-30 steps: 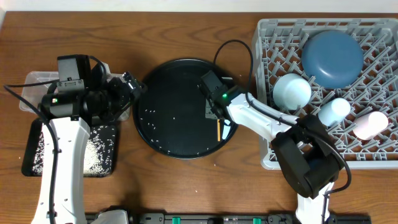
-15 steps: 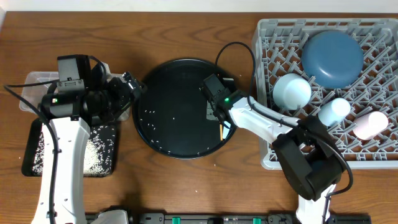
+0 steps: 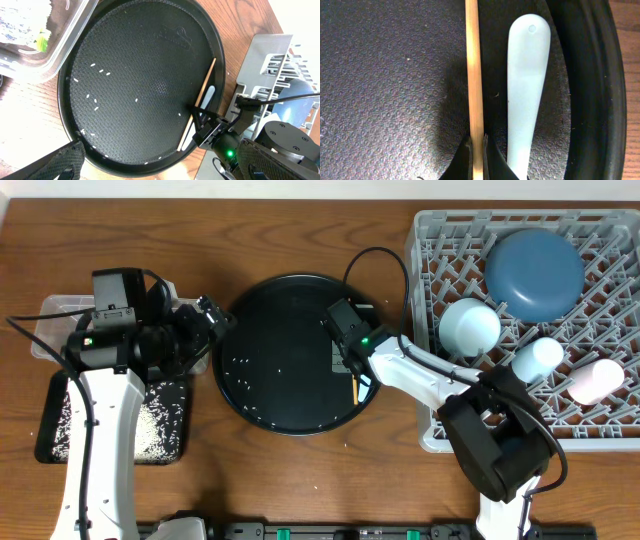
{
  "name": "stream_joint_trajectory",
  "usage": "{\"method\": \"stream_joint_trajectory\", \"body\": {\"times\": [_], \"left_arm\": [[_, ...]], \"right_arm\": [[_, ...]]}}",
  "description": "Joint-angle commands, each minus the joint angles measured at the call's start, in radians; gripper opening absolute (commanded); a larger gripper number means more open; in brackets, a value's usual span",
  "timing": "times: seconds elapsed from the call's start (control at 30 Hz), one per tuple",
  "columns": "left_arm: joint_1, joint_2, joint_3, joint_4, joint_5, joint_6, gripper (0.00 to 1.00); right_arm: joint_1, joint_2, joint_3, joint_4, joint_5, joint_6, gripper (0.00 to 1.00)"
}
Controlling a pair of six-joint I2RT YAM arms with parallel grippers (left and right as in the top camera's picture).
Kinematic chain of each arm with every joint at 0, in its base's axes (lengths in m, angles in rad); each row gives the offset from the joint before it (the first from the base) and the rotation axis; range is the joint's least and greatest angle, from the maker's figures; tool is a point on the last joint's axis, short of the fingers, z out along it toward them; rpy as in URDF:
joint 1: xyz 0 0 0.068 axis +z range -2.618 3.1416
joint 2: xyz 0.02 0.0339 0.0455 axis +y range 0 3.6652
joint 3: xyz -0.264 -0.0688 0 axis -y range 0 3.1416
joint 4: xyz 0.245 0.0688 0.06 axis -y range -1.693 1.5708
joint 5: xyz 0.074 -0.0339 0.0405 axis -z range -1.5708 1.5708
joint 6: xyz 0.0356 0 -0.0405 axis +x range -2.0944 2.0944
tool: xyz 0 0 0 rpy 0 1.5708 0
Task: Sort waste into correct bins and load items into the dishwasher rack
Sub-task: 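Lower the right gripper onto the wooden chopstick and close on it, then lift the chopstick and carry it right into the rack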
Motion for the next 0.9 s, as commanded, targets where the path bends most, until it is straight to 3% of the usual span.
{"method": "stream_joint_trajectory", "body": {"times": [0.0,0.57,0.87], "left_arm": [[0.004,0.005,0.006,-0.002,-0.009,0.010,0.98],[0.004,0.005,0.006,-0.002,-0.009,0.010,0.98],[0.004,0.005,0.006,-0.002,-0.009,0.010,0.98]], "right_arm": [[-0.013,-0.025,0.003,-0.001,-0.007,-0.030,0.01],[-0.013,-0.235,0.004,-0.029,-0.007,-0.097,0.01],[-0.027,-0.399,0.004,-0.145,0.027,-0.101,0.01]]}}
